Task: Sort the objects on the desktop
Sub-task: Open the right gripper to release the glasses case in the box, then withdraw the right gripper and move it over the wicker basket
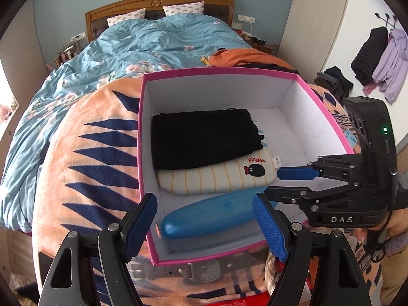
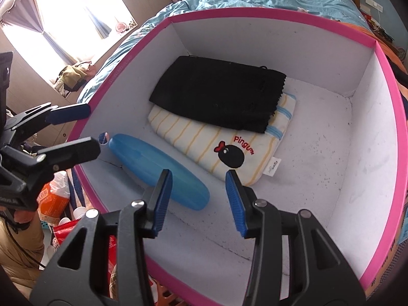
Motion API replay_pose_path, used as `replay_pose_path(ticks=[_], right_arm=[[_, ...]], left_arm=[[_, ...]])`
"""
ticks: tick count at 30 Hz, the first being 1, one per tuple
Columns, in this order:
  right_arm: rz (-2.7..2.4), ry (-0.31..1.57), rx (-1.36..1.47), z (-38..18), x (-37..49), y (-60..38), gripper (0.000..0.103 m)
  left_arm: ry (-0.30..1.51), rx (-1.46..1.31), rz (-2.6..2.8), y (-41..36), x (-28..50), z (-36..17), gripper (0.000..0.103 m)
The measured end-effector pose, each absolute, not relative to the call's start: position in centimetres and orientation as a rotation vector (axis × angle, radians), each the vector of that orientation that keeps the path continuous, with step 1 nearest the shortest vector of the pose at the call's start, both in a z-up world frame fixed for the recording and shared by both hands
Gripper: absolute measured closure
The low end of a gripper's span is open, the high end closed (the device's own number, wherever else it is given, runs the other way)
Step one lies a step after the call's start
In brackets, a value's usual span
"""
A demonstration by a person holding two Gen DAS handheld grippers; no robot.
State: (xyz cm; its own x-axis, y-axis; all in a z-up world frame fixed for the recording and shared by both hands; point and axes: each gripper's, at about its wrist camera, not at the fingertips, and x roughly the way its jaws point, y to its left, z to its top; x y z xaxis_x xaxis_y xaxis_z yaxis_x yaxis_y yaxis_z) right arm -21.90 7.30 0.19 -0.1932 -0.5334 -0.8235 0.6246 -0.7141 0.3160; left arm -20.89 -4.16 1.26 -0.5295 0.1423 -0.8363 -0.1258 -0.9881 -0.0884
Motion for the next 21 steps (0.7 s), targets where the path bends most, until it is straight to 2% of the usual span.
replay_pose_path(ticks=[14, 21], right_arm=[[-1.975, 0.229, 1.272, 1.6, -22.1, 6.5, 0.057], [-1.981, 0.117, 1.174, 3.2, -21.0, 8.5, 0.057]], left_arm=[[-0.070, -1.340, 2.626, -5.5, -20.0, 2.7, 0.024], [-0.055, -1.280, 2.599, -4.4, -18.6, 2.7, 0.024]])
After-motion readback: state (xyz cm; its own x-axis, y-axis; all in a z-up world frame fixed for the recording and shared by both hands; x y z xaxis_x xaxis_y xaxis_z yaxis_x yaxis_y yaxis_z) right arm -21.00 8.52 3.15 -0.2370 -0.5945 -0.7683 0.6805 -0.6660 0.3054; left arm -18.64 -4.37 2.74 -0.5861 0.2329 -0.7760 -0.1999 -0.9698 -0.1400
